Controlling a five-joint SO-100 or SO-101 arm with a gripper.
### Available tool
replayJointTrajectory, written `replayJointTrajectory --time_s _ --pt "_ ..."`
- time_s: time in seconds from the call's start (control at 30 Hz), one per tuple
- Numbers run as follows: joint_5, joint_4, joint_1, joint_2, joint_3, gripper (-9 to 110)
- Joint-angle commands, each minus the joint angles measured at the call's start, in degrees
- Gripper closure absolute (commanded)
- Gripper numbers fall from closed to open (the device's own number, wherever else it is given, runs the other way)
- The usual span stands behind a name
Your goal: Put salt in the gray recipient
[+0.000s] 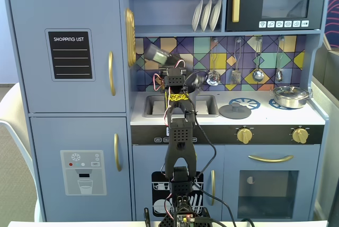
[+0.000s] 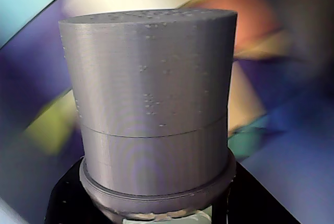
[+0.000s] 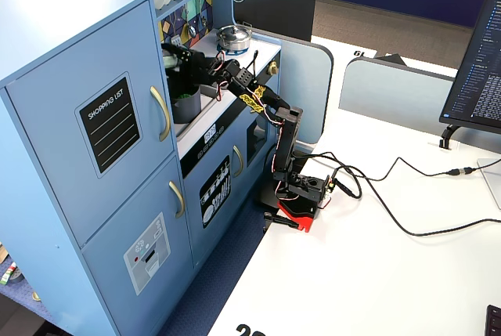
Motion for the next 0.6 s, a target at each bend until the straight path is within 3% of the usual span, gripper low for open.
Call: replayJointTrajectory --time_s 0.0,0.3,0.43,0.57 --pt "-22.32 -4.13 6.86 5.89 -0.79 101" --pt "-79.28 -12.48 33.84 6.94 -0.79 101" --pt "-94.66 -14.59 43.68 5.8 -0.62 101" --pt "-100.81 -18.54 48.78 5.54 3.6 101"
